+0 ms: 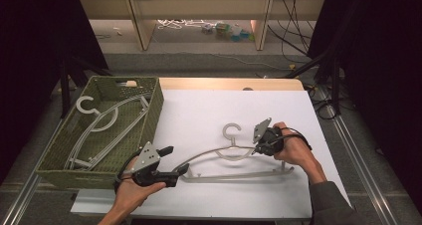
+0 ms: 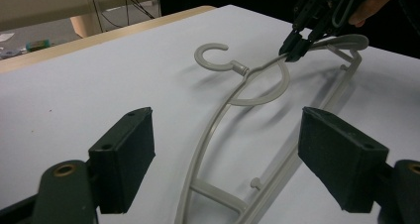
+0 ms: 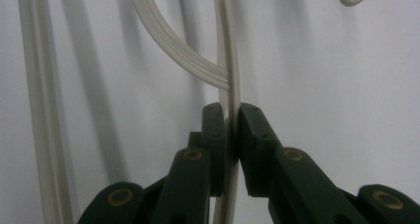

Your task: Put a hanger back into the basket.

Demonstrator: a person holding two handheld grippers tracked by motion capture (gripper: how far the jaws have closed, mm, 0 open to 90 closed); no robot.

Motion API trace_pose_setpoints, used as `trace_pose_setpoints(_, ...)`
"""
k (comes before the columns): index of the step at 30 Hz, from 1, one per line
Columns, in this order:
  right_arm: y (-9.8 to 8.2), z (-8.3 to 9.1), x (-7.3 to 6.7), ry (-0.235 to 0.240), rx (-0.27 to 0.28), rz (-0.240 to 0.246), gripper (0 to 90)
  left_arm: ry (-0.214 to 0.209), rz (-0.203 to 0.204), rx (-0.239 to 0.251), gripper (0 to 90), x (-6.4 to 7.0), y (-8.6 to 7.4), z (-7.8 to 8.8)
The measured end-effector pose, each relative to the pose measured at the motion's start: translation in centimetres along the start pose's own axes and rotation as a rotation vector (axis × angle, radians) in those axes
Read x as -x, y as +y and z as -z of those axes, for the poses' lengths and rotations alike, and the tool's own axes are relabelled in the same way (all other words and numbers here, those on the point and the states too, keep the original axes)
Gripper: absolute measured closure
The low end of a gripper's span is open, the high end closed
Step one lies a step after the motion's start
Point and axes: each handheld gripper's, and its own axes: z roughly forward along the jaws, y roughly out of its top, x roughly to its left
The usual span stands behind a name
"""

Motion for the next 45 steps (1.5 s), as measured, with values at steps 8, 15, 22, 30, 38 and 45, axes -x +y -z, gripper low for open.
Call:
trace_pose_setpoints(8, 1.0, 1.6, -0.7, -0.061, 0.039, 0.047, 82.4, -0.026, -0.028, -0.064, 23.9, 0.0, 1.1, -2.4)
trace_pose_setpoints(15, 1.9, 2.7, -1.0, -0.099, 0.060, 0.099, 82.4, -0.032, -0.002, -0.132, 25.6, -0.1, 2.7, -5.7)
trace_pose_setpoints(22, 2.5, 3.5, -1.4, -0.117, 0.083, 0.127, 82.4, -0.068, -0.010, -0.177, 32.0, -0.1, 4.0, -8.3)
trace_pose_setpoints(30, 3.0, 4.3, -1.8, -0.125, 0.101, 0.139, 82.3, -0.093, 0.002, -0.210, 35.6, 0.2, 4.7, -9.4)
trace_pose_setpoints(38, 3.5, 4.4, -2.1, -0.119, 0.111, 0.170, 82.3, -0.117, 0.000, -0.225, 41.3, 0.2, 5.2, -9.9)
trace_pose_setpoints(45, 3.8, 4.6, -2.3, -0.114, 0.120, 0.187, 82.3, -0.157, -0.001, -0.256, 49.7, 0.2, 5.2, -10.3)
